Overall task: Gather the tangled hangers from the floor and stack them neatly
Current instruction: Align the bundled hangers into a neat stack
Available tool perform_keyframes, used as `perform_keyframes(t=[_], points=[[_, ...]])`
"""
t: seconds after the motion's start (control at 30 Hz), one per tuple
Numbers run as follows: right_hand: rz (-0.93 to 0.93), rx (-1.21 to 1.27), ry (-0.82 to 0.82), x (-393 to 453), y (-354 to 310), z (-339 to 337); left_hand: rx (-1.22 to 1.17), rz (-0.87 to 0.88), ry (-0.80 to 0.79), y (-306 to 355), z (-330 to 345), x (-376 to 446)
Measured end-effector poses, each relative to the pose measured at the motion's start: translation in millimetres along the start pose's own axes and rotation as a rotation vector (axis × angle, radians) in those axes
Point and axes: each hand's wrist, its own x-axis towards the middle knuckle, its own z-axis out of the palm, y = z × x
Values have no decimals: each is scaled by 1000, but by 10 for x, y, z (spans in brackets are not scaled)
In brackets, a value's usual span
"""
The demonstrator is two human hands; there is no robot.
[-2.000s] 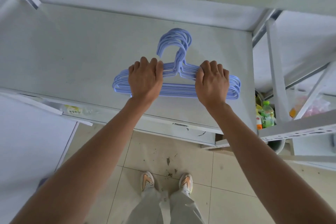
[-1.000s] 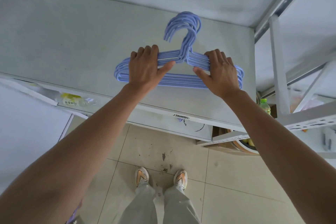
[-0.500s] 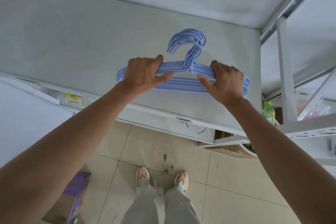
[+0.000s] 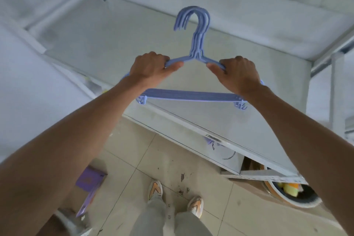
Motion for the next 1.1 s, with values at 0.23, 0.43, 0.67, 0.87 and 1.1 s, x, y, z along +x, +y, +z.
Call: perform_keyframes(t=[0.23, 0.43, 0.67, 0.87, 1.1], points=[[-200, 163, -156, 600, -1216, 41, -51, -264, -111, -1098, -454, -568], [-373, 180, -172, 1035, -2190, 96, -129, -418, -133, -1912, -690, -1049], [-454, 177, -165, 1502, -3017, 334, -126, -470, -116, -2787, -765, -1183], [-500, 211, -217, 1809, -3405, 598, -153, -508, -136, -3311, -621, -1159], [-498, 309, -348, 2641, -3720, 920, -211, -552, -144, -3990, -399, -680]])
